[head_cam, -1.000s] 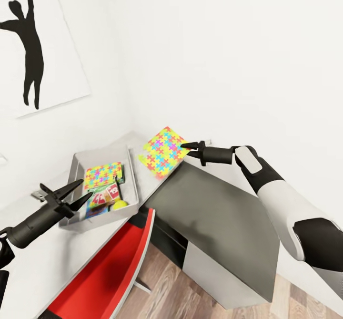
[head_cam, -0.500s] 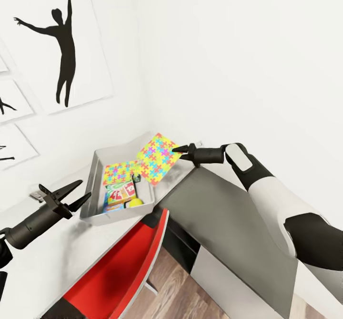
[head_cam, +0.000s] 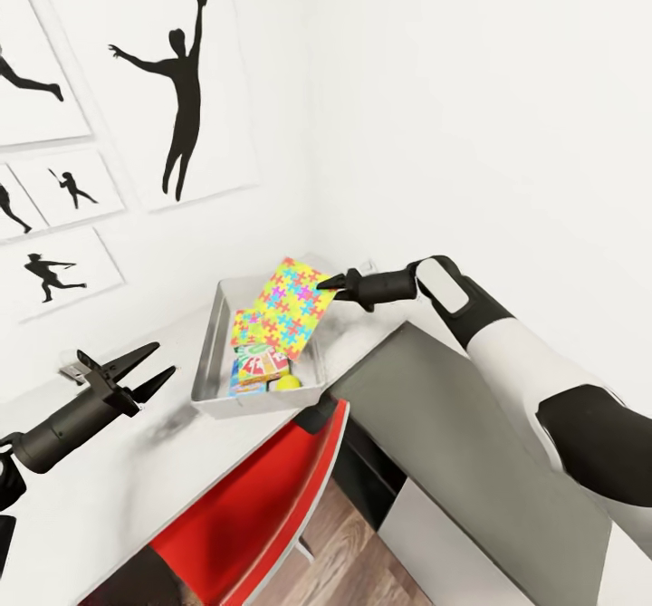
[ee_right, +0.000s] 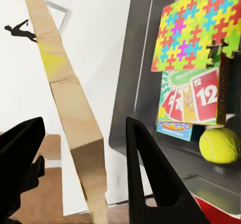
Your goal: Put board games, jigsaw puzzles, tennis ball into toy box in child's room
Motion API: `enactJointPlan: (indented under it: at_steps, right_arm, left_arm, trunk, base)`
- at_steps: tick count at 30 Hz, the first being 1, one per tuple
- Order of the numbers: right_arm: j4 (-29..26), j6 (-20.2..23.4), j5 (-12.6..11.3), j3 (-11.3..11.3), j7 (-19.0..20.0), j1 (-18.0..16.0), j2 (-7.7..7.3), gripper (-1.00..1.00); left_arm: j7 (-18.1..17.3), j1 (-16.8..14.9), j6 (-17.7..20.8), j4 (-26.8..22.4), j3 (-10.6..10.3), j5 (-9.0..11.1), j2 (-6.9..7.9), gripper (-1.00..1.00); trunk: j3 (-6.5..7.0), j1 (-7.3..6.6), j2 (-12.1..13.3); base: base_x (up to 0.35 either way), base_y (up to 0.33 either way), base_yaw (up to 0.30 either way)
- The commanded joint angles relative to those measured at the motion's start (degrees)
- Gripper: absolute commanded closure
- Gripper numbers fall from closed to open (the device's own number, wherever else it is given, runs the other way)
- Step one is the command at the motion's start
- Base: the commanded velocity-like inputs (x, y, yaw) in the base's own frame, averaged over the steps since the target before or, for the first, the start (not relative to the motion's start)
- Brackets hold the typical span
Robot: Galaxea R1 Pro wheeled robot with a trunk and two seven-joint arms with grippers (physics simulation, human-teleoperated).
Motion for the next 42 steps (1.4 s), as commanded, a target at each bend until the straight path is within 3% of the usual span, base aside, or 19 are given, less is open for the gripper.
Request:
enactJointPlan:
  at_steps: [1,14,19,33,42]
  right_arm:
    - [-0.03,0.0,0.35,0.68,0.58,-0.34,-0.08,1.0]
    - [-0.3,0.0,0.42,2.68,0.67,-1.27,-0.14,1.0]
    - [-0.36,0.0,0.43,4.88,0.8,-1.34,-0.37,1.0]
    - [-0.64,0.0,0.91,13.84,0.94,-1.65,-1.11,1.0]
    - [-0.72,0.0,1.45,15.94,1.01,-1.85,-3.33,1.0]
  left_arm:
    - [-0.39,-0.08,0.24,0.02,0.05,-0.41,-0.02,-1.0]
    - [-0.37,-0.1,0.23,0.02,0.02,-0.59,-0.1,-1.0]
    - [-0.37,-0.1,0.23,0.02,0.02,-0.56,-0.13,-1.0]
    - [-0.37,-0.1,0.23,0.02,-0.04,-0.37,-0.14,-1.0]
    - [-0.37,-0.1,0.23,0.02,-0.1,-0.31,-0.21,-1.0]
  trunk:
    - [-0.05,0.03,-0.11]
    - [0.63,0.03,-0.11]
    - [0.84,0.03,-0.11]
    - [1.0,0.03,-0.11]
    - [1.01,0.03,-0.11]
  base:
    - [0.0,0.0,0.236]
    - [0.0,0.0,0.247]
    - [0.0,0.0,0.262]
    - [0.0,0.0,0.151]
    - [0.0,0.0,0.018]
